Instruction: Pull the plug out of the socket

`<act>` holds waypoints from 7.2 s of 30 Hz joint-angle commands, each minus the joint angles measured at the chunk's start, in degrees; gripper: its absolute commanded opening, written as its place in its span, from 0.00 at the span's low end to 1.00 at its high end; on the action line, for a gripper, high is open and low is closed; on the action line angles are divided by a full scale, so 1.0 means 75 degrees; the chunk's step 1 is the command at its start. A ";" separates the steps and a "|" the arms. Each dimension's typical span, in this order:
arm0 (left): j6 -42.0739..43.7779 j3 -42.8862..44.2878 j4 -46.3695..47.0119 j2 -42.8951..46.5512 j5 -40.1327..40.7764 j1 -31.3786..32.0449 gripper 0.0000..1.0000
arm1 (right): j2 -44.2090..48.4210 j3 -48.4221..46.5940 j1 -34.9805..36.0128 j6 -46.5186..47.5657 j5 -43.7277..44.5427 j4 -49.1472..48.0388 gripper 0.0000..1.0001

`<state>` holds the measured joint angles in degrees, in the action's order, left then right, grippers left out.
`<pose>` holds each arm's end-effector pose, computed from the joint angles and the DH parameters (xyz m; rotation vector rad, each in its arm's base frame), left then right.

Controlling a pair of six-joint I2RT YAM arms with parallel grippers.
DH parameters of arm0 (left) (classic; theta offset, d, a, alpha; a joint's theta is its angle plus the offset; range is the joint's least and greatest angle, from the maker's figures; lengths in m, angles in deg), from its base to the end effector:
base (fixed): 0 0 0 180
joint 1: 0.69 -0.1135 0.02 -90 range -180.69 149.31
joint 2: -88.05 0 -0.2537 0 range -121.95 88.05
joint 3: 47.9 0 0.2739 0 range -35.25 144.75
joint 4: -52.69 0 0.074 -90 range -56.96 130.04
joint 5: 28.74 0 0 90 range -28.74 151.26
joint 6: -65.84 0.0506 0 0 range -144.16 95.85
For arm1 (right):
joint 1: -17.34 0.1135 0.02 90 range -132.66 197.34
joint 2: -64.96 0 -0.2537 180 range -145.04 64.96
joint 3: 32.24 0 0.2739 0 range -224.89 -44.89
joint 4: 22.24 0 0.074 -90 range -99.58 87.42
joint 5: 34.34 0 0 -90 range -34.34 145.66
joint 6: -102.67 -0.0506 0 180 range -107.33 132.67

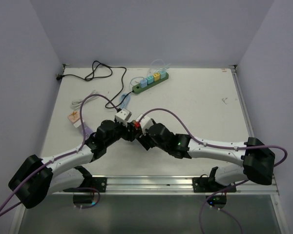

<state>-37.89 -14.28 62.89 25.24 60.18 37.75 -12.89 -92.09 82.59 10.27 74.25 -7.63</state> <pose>0.2038 -0.1630 0.1650 0.4307 1.9051 -0.6292 0.1527 0.2928 0.2112 -0.9428 1.9072 0.3575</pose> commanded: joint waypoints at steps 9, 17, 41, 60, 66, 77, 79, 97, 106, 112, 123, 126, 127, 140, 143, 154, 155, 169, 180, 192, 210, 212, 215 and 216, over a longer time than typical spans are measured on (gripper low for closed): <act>0.0402 -0.0183 0.1101 0.0639 0.1562 -0.0367 0.00 | 0.0688 0.0551 -0.2067 -0.1192 -0.2254 0.1274 0.17; 0.0402 -0.0230 0.1148 0.0734 0.1527 -0.0355 0.00 | 0.0430 0.0295 -0.1964 -0.0772 -0.2374 0.1602 0.17; 0.0519 -0.0160 0.1055 0.0686 0.1644 -0.0308 0.00 | -0.0121 0.0352 -0.1727 -0.1286 -0.2161 0.1579 0.19; 0.0566 -0.0066 0.0926 0.0558 0.1797 -0.0261 0.00 | -0.0590 -0.0340 0.0650 -0.0431 0.1318 0.2083 0.17; 0.0566 -0.0030 0.0867 0.0522 0.1797 -0.0261 0.00 | -0.0181 0.0105 0.0209 -0.0828 0.0457 0.1604 0.18; 0.0601 -0.0183 0.1008 0.0874 0.1738 -0.0238 0.00 | -0.0203 0.0446 -0.1622 -0.1545 -0.2232 0.1367 0.18; 0.0624 -0.0195 0.1008 0.0967 0.1785 -0.0226 0.00 | -0.0285 0.0329 -0.1611 -0.1416 -0.2058 0.1450 0.18; 0.0695 -0.0136 0.1008 0.0722 0.1809 -0.0191 0.00 | -0.0906 -0.0281 -0.0005 -0.1121 0.0101 0.2201 0.19; 0.0777 -0.0113 0.0961 0.0792 0.1797 -0.0121 0.00 | -0.1315 -0.0527 -0.0555 -0.1696 -0.0988 0.2294 0.19; 0.0824 -0.0136 0.0973 0.0909 0.1797 -0.0062 0.00 | -0.1445 -0.0586 -0.0942 -0.1942 -0.1365 0.2270 0.18; 0.0637 -0.0171 0.1020 0.1061 0.1855 -0.0051 0.00 | -0.0616 -0.0235 -0.0954 -0.1615 -0.2136 0.1522 0.75; 0.0297 -0.0008 0.0798 0.1143 0.1902 -0.0051 0.00 | 0.0040 0.0222 -0.0954 -0.1486 -0.2210 0.0702 0.89; 0.0180 0.0062 0.0611 0.1167 0.1914 -0.0051 0.00 | 0.0171 0.0327 -0.0954 -0.1428 -0.2058 0.0375 0.93; -0.1800 0.1434 -0.1101 0.1671 0.0474 -0.0144 0.00 | 0.1589 0.1886 -0.0779 -0.0572 -0.1284 -0.3142 0.99; -0.2327 0.1411 -0.1125 0.1683 -0.0241 -0.0179 0.00 | 0.1707 0.1899 -0.0685 -0.0221 -0.0991 -0.3530 0.99; -0.3441 0.1094 -0.0480 0.1647 -0.2046 -0.0203 0.00 | 0.1380 0.1372 -0.0580 0.0261 -0.0827 -0.3671 0.99; -0.3465 0.1094 -0.0515 0.1659 -0.2082 -0.0203 0.00 | 0.1344 0.1360 -0.0579 0.0516 -0.0815 -0.3694 0.99; -0.3676 0.0977 -0.0598 0.1531 -0.2434 -0.0203 0.06 | 0.1391 0.1324 -0.0556 0.0378 -0.1178 -0.3765 0.64; -0.3513 0.0977 -0.0702 0.1600 -0.2084 -0.0203 0.92 | 0.1484 0.1266 -0.0556 0.0378 -0.1084 -0.3437 0.25; -0.2715 0.2372 -0.3444 0.2514 0.1978 -0.0250 1.00 | 0.1426 0.1642 -0.1303 -0.0722 0.0030 -0.3029 0.29; -0.2130 0.1599 -0.3422 0.2152 0.4105 -0.0320 1.00 | -0.1384 -0.1063 -0.6929 -0.2693 -0.0181 -0.0531 0.38; -0.2083 0.1552 -0.3329 0.2093 0.4082 -0.0320 1.00 | -0.2029 -0.1486 -0.7211 -0.2576 -0.0158 -0.0286 0.40; -0.2094 0.1458 -0.3211 0.2011 0.4058 -0.0308 1.00 | -0.2838 -0.2178 -0.7317 -0.2178 0.0133 0.0113 0.41; -0.2094 0.1458 -0.3211 0.1964 0.4047 -0.0320 1.00 | -0.3002 -0.2423 -0.7353 -0.2131 0.0111 0.0161 0.41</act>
<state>-55.01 -2.95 36.07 40.54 88.81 35.69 -32.60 -105.10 27.43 -7.47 73.20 -9.20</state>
